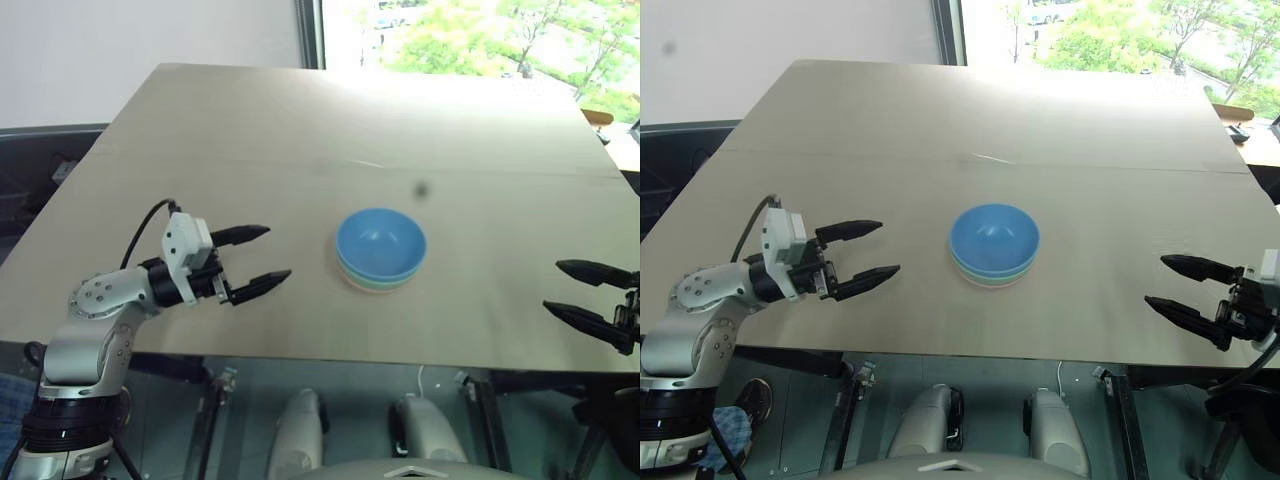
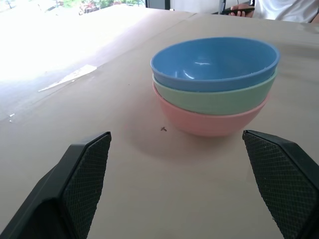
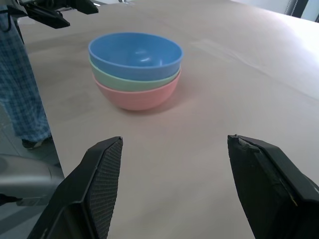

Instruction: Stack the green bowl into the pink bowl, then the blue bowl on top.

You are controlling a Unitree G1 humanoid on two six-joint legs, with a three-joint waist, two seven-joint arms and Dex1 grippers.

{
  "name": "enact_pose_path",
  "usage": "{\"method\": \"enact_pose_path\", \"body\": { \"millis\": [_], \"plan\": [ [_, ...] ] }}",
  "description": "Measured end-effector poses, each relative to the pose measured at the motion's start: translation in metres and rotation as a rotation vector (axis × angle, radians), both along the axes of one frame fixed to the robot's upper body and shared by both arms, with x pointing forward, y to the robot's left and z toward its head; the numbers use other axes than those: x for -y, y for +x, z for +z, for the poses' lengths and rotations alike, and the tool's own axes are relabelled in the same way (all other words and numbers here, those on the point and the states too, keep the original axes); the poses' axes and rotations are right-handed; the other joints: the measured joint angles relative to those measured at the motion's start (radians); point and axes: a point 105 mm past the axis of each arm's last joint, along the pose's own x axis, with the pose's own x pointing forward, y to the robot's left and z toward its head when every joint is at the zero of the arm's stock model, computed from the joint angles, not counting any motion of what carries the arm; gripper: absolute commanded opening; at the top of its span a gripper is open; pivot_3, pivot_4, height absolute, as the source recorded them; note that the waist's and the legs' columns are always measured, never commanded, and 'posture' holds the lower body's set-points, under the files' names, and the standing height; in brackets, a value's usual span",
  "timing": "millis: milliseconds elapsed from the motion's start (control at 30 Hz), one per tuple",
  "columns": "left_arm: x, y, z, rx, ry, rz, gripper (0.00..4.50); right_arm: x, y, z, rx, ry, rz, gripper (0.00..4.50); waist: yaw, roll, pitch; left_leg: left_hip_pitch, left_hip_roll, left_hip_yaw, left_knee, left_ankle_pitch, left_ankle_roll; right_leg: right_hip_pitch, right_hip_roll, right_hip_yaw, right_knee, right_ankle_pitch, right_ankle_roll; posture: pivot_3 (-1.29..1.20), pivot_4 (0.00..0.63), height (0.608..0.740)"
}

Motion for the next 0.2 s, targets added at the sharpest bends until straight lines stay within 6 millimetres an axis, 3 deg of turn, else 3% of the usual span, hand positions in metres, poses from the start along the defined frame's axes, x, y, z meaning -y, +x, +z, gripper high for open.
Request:
{"method": "enact_pose_path", "body": {
  "millis": [200],
  "plan": [
    [0.0009,0.0003,0.0024,0.021,0.000,-0.004,4.50,-0.0013,0.0003,0.0012,0.006,0.001,0.003,3.59,0.000,0.000,0.000,0.000,0.000,0.000,0.000,0.000,0.000,0.000,0.000,0.000,0.000,0.000,0.000,0.00,0.150,0.740]
  ]
}}
